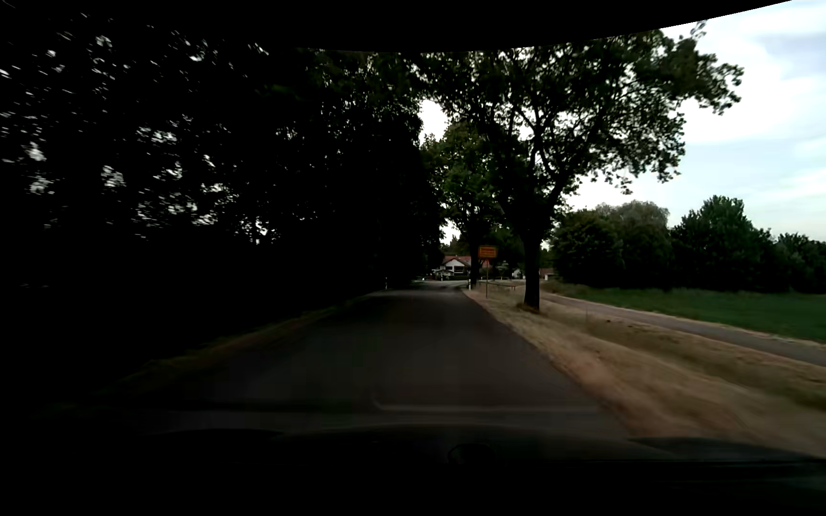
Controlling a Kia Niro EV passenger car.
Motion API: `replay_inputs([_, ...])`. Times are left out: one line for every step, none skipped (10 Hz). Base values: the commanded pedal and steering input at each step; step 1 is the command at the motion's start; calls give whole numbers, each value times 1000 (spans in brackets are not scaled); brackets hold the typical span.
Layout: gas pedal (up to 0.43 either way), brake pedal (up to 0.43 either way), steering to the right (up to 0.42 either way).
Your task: Follow the waypoints while adhering to traffic rules and regulations
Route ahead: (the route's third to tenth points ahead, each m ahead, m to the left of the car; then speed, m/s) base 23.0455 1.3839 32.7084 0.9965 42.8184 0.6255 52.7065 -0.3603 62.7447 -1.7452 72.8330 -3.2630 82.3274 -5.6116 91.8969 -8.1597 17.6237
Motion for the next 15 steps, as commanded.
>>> replay_inputs([0, 207, 4])
replay_inputs([0, 207, 6])
replay_inputs([0, 207, 6])
replay_inputs([0, 207, 6])
replay_inputs([0, 207, 5])
replay_inputs([0, 207, 4])
replay_inputs([0, 207, 4])
replay_inputs([0, 207, 4])
replay_inputs([0, 207, 4])
replay_inputs([0, 207, 4])
replay_inputs([0, 207, 5])
replay_inputs([0, 207, 5])
replay_inputs([0, 207, 5])
replay_inputs([0, 207, 5])
replay_inputs([0, 207, 6])
